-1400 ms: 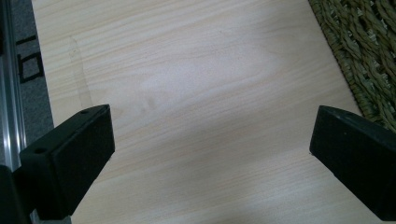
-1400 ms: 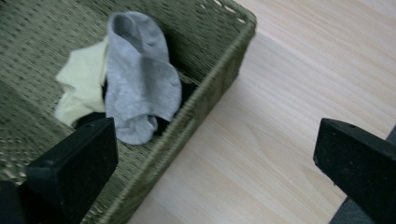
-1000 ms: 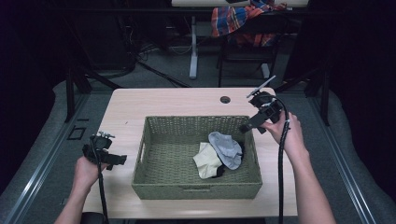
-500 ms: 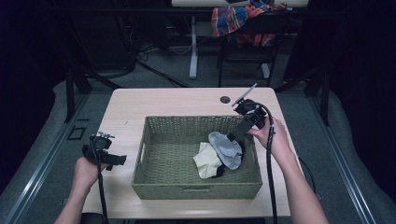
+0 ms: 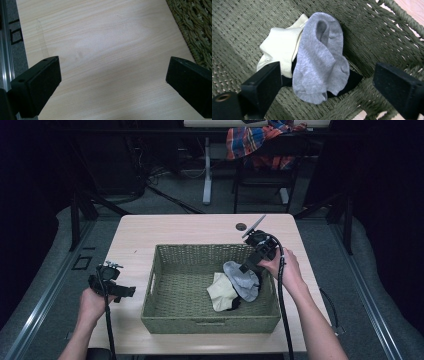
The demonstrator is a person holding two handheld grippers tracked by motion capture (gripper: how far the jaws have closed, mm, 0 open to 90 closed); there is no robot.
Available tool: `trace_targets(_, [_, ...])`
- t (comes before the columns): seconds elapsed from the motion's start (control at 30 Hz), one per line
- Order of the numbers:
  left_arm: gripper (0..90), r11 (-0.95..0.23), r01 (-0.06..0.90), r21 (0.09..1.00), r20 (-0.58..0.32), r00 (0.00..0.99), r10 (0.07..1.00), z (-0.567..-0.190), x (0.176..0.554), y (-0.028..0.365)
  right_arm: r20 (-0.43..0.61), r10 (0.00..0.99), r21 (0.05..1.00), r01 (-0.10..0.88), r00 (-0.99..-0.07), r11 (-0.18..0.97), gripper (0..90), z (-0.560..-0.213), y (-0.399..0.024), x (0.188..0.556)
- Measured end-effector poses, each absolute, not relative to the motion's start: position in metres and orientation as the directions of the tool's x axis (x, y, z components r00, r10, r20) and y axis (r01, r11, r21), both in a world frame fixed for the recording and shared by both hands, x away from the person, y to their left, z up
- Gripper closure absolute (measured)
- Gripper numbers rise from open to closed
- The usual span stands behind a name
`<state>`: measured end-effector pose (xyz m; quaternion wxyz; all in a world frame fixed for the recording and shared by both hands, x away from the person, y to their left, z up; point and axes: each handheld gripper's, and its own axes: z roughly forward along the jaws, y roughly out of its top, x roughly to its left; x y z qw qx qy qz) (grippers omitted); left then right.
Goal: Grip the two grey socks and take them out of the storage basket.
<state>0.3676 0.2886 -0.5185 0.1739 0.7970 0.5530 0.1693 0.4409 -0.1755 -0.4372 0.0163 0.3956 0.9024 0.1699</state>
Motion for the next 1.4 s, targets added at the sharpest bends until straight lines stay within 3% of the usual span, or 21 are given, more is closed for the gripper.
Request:
trace_targets(0.33, [0.2,-0.325,0.822,0.468,0.077,0.329,0.941,-0.518,0.367,0.288,0.08,0.72,0.267,0.711,-0.689,0.651,19.0,-0.448,-0.163,0.446])
trace_targets(0.57, [0.2,-0.325,0.824,0.464,0.077,0.329,0.941,-0.518,0.367,0.289,0.042,0.718,0.238,0.705,-0.695,0.668,32.3,-0.459,-0.148,0.449])
trace_targets(0.9, [0.2,-0.325,0.824,0.464,0.074,0.33,0.941,-0.518,0.367,0.288,-0.002,0.714,0.187,0.701,-0.7,0.688,41.0,-0.476,-0.139,0.45])
trace_targets(0.93, [0.2,-0.326,0.823,0.465,0.074,0.331,0.941,-0.518,0.367,0.288,-0.013,0.703,0.18,0.69,-0.711,0.701,48.4,-0.479,-0.137,0.45])
trace_targets(1.0, [0.2,-0.324,0.822,0.468,0.075,0.329,0.941,-0.518,0.367,0.288,-0.014,0.704,0.171,0.692,-0.71,0.701,53.2,-0.48,-0.136,0.45])
trace_targets(1.03, [0.2,-0.325,0.822,0.468,0.075,0.33,0.941,-0.518,0.367,0.289,-0.022,0.7,0.155,0.689,-0.714,0.708,63.1,-0.481,-0.136,0.45])
trace_targets(1.07, [0.2,-0.326,0.822,0.467,0.076,0.33,0.941,-0.518,0.367,0.289,-0.022,0.7,0.155,0.689,-0.714,0.708,63.1,-0.481,-0.136,0.45])
trace_targets(1.17, [0.2,-0.326,0.822,0.467,0.075,0.331,0.941,-0.518,0.367,0.289,-0.024,0.698,0.159,0.687,-0.715,0.709,77.1,-0.479,-0.136,0.448])
trace_targets(1.23, [0.1,-0.326,0.821,0.468,0.076,0.33,0.941,-0.518,0.367,0.289,0.01,0.703,0.168,0.694,-0.711,0.7,82.4,-0.474,-0.139,0.447])
trace_targets(1.4, [0.2,-0.325,0.82,0.47,0.076,0.329,0.941,-0.517,0.367,0.289,0.029,0.703,0.181,0.695,-0.711,0.695,84.0,-0.464,-0.141,0.444])
